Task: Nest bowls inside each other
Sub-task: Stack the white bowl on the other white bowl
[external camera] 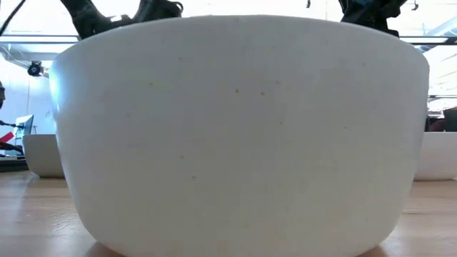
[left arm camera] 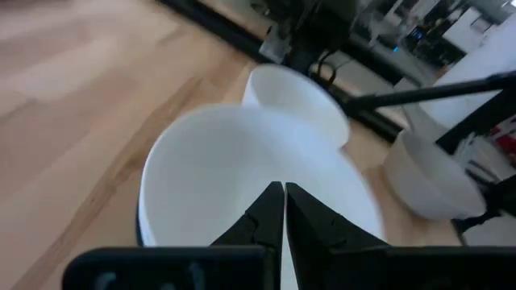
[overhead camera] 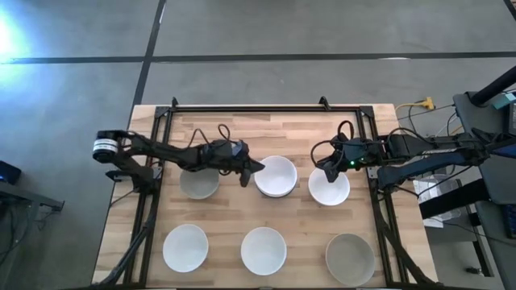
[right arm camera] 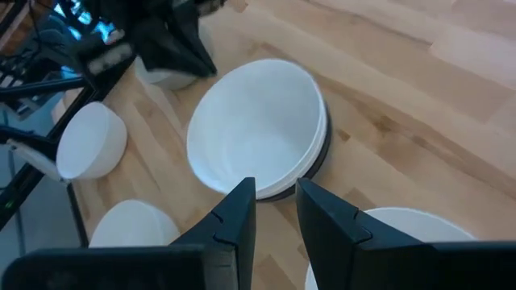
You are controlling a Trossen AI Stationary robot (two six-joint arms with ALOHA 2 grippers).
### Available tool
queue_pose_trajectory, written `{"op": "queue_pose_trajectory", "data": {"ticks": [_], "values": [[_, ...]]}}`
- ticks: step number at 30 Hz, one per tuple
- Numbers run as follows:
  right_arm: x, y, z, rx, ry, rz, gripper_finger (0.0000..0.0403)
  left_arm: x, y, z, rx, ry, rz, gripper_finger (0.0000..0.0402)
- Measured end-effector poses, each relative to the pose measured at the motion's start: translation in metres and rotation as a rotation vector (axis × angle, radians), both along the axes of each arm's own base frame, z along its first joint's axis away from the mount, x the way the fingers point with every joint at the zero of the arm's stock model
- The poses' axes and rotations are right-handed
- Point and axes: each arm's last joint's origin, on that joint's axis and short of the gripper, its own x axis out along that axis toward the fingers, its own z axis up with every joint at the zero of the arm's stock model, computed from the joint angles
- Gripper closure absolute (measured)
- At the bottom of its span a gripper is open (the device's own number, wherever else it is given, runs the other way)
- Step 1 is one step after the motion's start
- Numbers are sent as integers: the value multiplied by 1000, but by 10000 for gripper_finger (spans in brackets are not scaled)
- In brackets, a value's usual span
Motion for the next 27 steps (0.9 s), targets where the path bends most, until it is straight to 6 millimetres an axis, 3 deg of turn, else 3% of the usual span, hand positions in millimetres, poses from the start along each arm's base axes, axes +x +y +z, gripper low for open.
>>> {"op": "queue_pose_trajectory", "data": {"ticks": [6,11,19,27], "values": [[-4,5,-5,34,61,30,317,-27,-2,43,81,-70,20,401],[-23,0,-22,73,285,-169,316,-58,-4,65,143,-21,26,402],[-37,-10,-31,103,475,-234,275,-89,-4,85,170,-10,143,402],[-38,-28,-50,160,691,-247,210,-93,-2,88,197,-15,239,402]]}}
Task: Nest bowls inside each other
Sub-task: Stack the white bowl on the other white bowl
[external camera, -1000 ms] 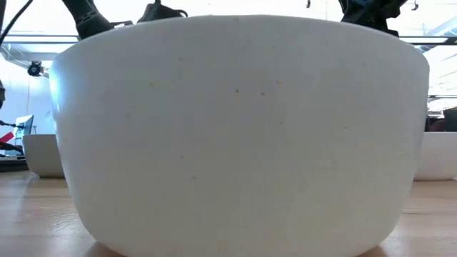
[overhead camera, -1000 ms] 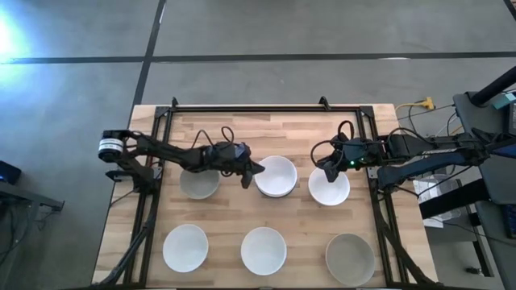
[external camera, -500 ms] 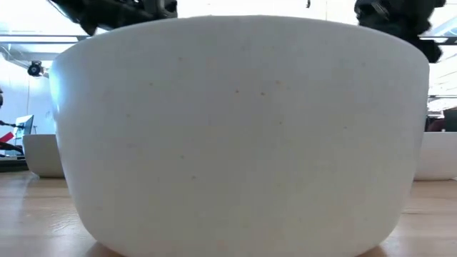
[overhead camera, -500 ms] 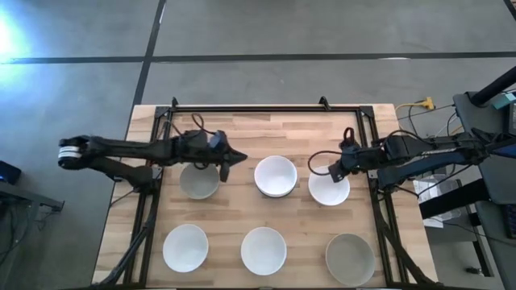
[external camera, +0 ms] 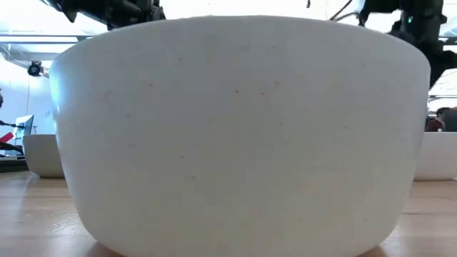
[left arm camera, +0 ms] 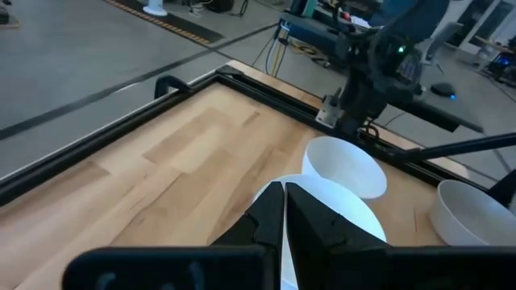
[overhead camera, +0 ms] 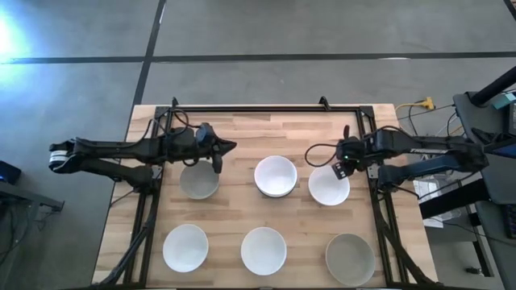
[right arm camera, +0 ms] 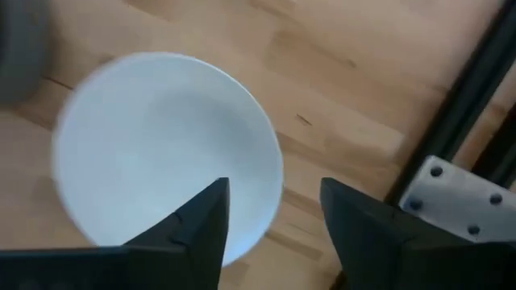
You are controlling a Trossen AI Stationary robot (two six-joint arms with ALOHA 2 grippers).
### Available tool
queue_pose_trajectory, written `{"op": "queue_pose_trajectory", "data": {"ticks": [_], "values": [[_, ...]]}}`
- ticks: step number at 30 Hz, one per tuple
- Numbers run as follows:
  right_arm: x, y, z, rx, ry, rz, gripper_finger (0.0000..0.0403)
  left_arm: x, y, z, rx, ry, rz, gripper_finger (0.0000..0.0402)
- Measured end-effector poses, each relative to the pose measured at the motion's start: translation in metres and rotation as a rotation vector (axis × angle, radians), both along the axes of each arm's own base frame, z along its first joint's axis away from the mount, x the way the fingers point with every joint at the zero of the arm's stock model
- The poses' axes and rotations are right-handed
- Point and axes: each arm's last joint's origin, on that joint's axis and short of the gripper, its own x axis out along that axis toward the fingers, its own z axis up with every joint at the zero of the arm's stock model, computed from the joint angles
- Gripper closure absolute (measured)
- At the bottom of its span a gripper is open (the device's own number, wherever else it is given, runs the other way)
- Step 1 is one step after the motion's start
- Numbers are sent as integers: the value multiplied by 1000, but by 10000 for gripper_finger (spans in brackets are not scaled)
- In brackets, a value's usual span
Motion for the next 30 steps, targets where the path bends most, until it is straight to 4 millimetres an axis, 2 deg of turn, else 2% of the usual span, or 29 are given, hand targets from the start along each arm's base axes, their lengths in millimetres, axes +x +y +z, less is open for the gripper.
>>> {"op": "queue_pose_trajectory", "data": {"ticks": [6,13,18,26,30], "values": [[-4,-5,-24,49,77,-30,205,2,0,-2,-3,10,-5,402],[2,-4,-47,141,-41,-13,209,2,0,-1,-3,5,-6,402],[-3,-2,-65,168,22,-60,209,2,0,-1,-3,5,-7,402],[5,-2,-77,198,-68,-62,209,1,0,0,-3,0,-9,402],[5,-2,-85,224,-48,-69,209,1,0,0,-3,0,-9,402]]}}
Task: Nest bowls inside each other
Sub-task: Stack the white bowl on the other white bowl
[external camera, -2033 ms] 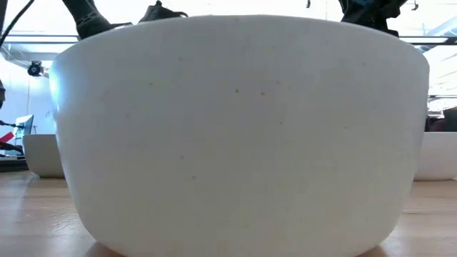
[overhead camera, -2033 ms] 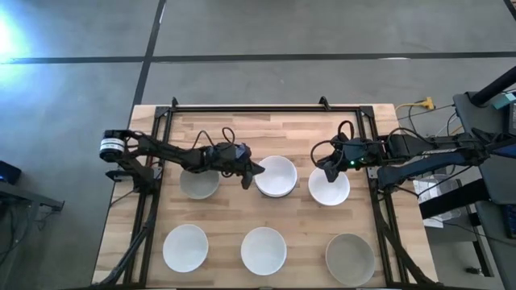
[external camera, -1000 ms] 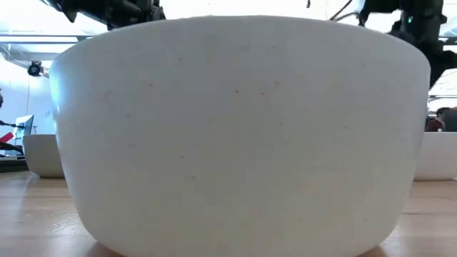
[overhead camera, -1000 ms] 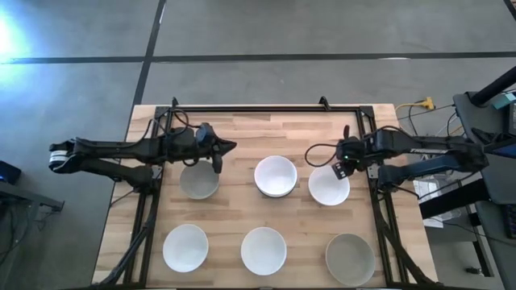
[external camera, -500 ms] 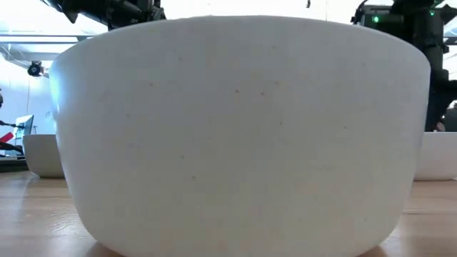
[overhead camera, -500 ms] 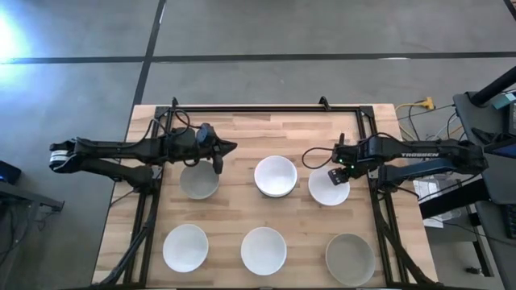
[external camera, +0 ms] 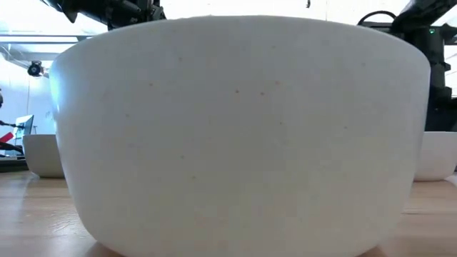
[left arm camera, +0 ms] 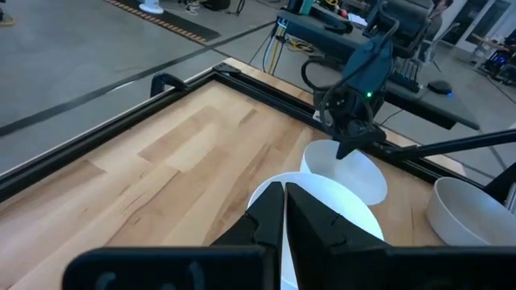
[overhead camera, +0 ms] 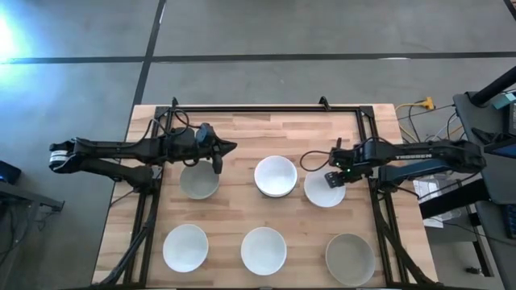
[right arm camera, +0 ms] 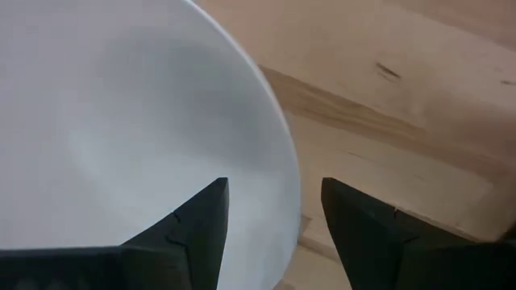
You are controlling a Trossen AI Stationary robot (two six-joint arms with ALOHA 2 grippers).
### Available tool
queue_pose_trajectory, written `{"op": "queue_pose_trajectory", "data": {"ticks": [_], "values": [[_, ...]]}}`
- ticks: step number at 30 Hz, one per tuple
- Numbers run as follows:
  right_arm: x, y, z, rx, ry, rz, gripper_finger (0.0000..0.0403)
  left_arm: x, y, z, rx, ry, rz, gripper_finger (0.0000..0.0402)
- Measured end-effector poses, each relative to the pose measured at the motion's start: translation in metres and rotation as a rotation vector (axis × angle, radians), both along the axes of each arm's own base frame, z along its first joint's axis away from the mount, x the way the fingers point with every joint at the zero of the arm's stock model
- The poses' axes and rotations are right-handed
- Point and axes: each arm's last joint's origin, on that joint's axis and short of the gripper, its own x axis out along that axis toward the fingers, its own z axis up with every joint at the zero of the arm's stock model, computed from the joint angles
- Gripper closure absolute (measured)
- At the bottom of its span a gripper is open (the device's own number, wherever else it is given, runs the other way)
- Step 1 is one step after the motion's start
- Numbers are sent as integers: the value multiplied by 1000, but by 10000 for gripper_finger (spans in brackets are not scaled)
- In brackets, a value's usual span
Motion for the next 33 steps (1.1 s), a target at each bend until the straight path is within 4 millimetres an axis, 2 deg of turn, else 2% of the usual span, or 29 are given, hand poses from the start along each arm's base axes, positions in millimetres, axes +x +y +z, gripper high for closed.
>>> {"op": "queue_pose_trajectory", "data": {"ticks": [9,16,19,24,30,33], "values": [[18,-2,-11,37,-61,22,209,0,0,0,0,-2,0,402],[29,-3,-29,43,5,75,219,0,0,1,-1,-11,-4,402],[32,-4,-35,48,29,82,241,0,-1,1,-5,-13,-18,402],[33,-4,-37,45,47,128,301,0,-2,2,-17,-16,-62,402],[35,-4,-28,25,-40,142,373,0,-3,2,-42,-22,-69,402],[33,-4,-25,18,-55,128,388,0,-3,2,-42,-21,-69,402]]}}
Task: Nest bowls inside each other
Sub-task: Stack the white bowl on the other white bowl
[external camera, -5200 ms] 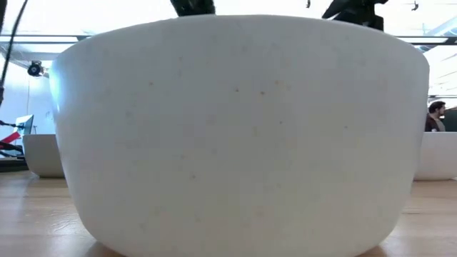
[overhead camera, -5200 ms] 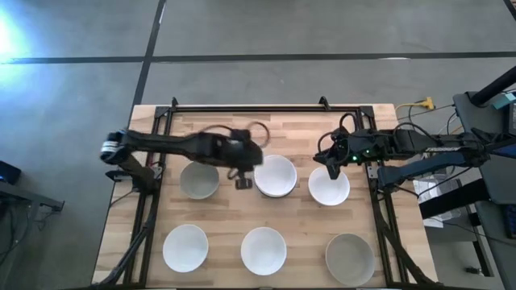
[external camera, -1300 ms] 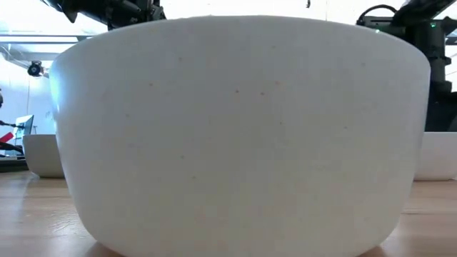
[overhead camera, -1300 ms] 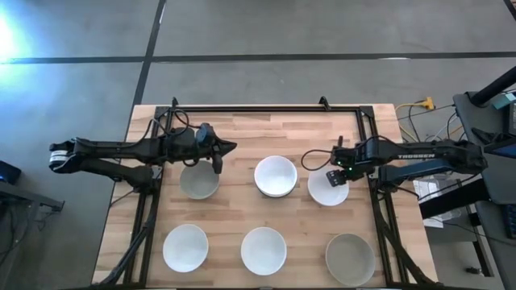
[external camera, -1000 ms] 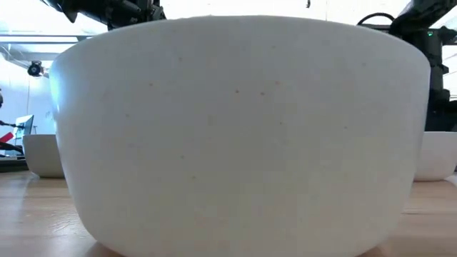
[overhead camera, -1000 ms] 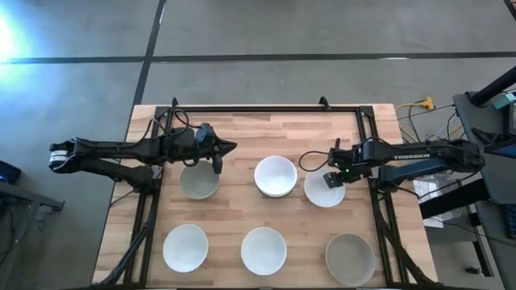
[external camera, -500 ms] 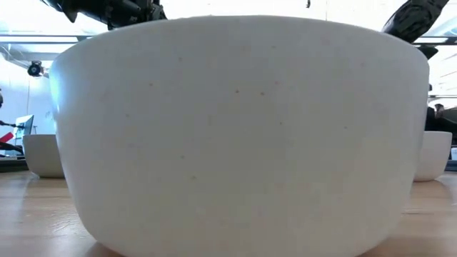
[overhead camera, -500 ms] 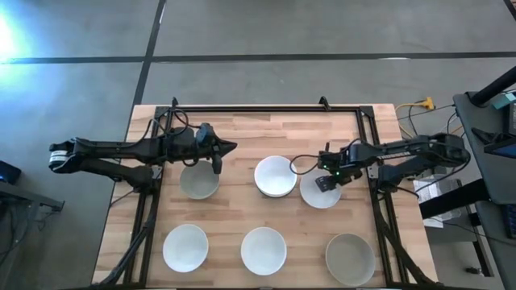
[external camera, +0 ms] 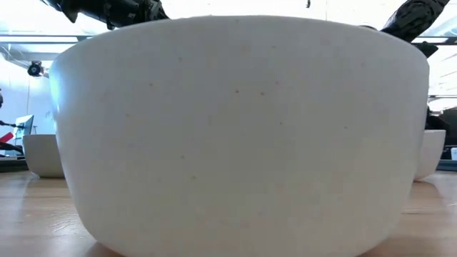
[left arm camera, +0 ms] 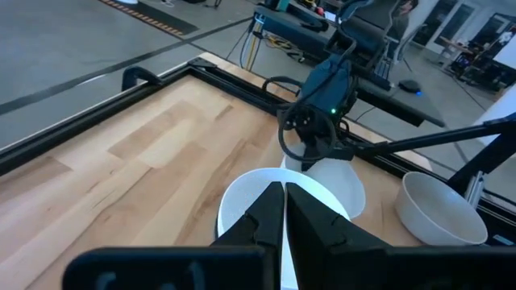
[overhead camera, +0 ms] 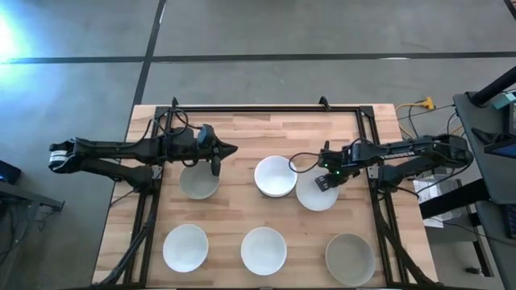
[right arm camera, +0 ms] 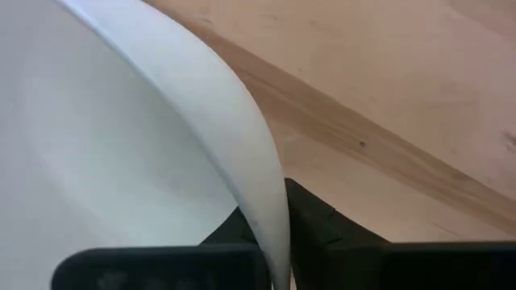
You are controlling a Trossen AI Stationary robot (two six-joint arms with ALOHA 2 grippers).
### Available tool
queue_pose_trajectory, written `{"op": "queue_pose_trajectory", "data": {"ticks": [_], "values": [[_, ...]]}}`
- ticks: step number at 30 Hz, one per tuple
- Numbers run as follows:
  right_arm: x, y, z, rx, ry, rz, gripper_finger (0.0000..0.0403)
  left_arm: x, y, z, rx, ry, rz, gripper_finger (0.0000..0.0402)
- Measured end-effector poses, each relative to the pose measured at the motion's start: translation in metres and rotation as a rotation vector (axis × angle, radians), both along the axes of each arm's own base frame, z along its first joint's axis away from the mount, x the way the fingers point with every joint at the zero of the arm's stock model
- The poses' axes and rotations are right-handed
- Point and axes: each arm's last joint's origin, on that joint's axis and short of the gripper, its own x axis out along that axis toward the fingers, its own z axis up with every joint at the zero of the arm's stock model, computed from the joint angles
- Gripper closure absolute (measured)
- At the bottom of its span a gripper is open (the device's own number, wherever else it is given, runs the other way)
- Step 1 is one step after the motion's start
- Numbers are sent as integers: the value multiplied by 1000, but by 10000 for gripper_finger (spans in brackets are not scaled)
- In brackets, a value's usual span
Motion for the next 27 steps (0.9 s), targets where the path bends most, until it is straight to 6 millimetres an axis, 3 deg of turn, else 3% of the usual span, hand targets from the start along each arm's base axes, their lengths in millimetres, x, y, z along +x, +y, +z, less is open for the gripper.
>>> {"op": "queue_pose_trajectory", "data": {"ticks": [6,12,19,27], "values": [[-5,1,12,1,-63,-39,388,0,0,0,0,0,0,402],[-13,2,39,-24,-111,-64,389,0,0,0,1,0,1,402],[-25,-2,90,-197,-82,-90,389,0,0,0,1,0,1,402],[2,-8,152,-301,-354,-62,390,0,0,0,1,0,3,402]]}}
